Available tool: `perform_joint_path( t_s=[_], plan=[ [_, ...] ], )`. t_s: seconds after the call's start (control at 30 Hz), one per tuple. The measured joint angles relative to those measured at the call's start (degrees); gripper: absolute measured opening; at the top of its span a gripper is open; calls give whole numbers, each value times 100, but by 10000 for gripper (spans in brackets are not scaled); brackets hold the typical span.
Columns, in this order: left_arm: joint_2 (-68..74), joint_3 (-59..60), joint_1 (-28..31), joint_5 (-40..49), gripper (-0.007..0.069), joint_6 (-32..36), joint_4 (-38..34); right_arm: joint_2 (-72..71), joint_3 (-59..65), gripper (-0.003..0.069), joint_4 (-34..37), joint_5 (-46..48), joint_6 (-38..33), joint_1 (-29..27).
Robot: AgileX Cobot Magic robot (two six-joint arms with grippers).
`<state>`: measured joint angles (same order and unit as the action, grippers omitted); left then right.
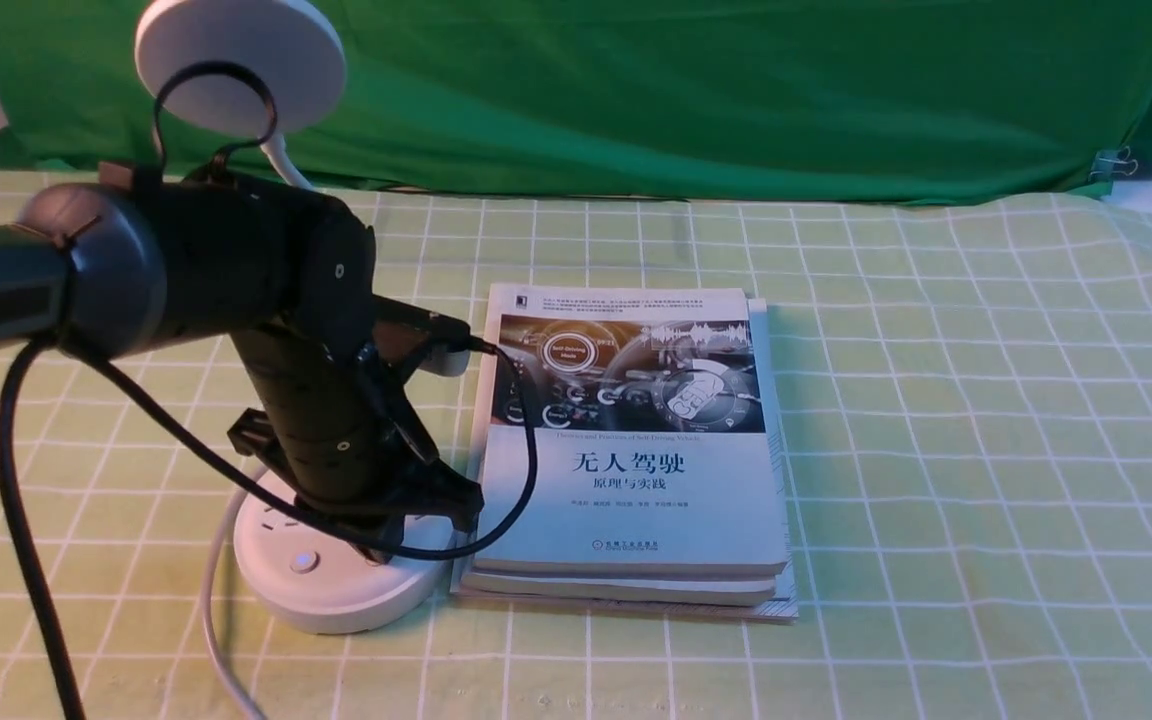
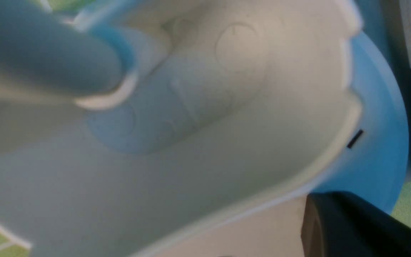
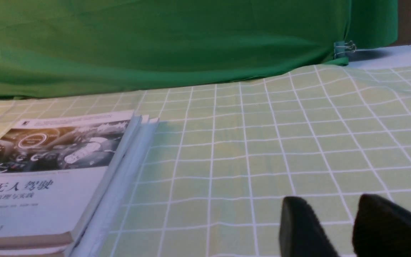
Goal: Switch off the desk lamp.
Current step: Use the left arm to press the button switch on the lamp holder
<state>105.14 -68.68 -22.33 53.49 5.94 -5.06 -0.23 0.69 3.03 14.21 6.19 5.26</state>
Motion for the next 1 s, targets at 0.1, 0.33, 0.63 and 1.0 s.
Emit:
perform_joint_path(
  t_s=[0.1, 0.33, 0.63, 1.0],
  plan=[
    [0, 1, -6, 5, 1, 0, 0, 0, 0, 239, 0, 0, -1, 0],
    [-177, 52, -24, 5, 1, -146, 0, 0, 0, 239, 0, 5, 8, 0],
    [-344, 57, -24, 7, 1, -269, 0, 0, 0, 239, 4, 5, 0, 0],
    [-122, 169, -24, -111, 1, -276, -46, 0, 0, 239, 4, 5, 3, 0]
  ],
)
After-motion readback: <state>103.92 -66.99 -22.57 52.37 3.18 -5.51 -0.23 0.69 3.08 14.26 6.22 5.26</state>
